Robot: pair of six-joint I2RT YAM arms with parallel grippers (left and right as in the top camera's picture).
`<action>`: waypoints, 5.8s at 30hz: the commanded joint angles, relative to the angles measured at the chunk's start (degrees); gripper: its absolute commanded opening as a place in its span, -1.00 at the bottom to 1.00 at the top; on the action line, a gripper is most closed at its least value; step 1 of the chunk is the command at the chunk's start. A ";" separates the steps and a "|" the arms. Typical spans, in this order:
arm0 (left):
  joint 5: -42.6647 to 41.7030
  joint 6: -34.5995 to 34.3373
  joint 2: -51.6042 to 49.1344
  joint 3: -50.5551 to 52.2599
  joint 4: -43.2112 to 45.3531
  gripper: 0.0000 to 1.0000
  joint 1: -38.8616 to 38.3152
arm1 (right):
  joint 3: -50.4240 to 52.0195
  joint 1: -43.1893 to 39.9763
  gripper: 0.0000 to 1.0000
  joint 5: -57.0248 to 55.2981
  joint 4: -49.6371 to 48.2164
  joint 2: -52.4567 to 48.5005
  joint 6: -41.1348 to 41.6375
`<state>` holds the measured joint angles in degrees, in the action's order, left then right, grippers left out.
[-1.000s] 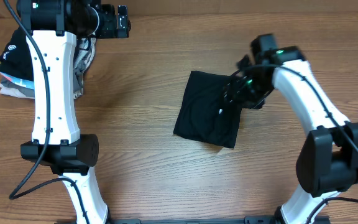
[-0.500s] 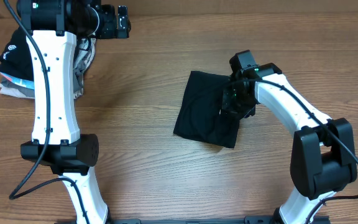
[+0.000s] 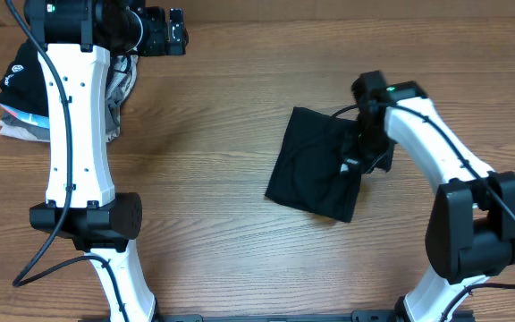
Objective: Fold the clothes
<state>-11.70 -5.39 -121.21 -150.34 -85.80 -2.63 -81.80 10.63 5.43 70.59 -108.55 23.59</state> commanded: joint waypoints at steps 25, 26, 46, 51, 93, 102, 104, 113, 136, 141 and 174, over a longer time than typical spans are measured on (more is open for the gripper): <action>0.33 2.69 -0.42 3.10 0.15 1.00 -0.02 | -1.38 -4.02 0.15 4.11 2.19 3.72 -5.88; 0.33 2.67 -0.42 3.61 0.35 1.00 -0.02 | -1.38 -2.89 0.15 4.11 2.19 3.72 -5.51; 0.31 2.67 -0.42 11.91 4.68 1.00 -0.02 | 0.48 1.86 -0.92 -9.90 6.10 3.67 5.18; 0.33 2.69 -0.42 11.91 4.76 1.00 0.00 | 0.48 -0.42 -0.92 -9.88 6.45 3.67 4.59; -4.26 8.48 -1.27 12.63 4.55 1.00 -1.77 | -6.29 -5.55 0.34 -2.03 3.89 3.87 -4.81; -7.85 13.11 -7.48 12.63 4.70 0.99 -14.84 | -6.47 -13.55 0.49 4.55 1.33 3.87 -4.76; -7.85 13.11 -9.77 12.63 5.53 0.98 -18.12 | -6.47 -16.65 0.66 5.73 1.25 3.87 -4.76; -10.01 13.09 -20.02 12.63 9.75 0.99 -31.85 | -6.45 -26.95 0.82 6.27 3.13 3.87 -7.06; 22.80 8.68 -35.63 12.63 12.07 1.00 -37.46 | -6.45 -27.52 0.83 6.23 3.82 3.87 -7.58; 32.13 10.14 -35.67 12.63 11.93 1.00 -33.03 | -6.40 -27.52 0.84 6.23 4.09 3.87 -7.58; 13.42 -6.12 -26.97 -6.88 -2.08 1.00 -20.22 | -6.34 -27.52 0.89 6.23 3.19 3.87 -7.56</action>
<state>7.90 -1.17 -150.76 -155.85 -87.35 -21.41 -87.05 -17.06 11.57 74.32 -106.15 16.43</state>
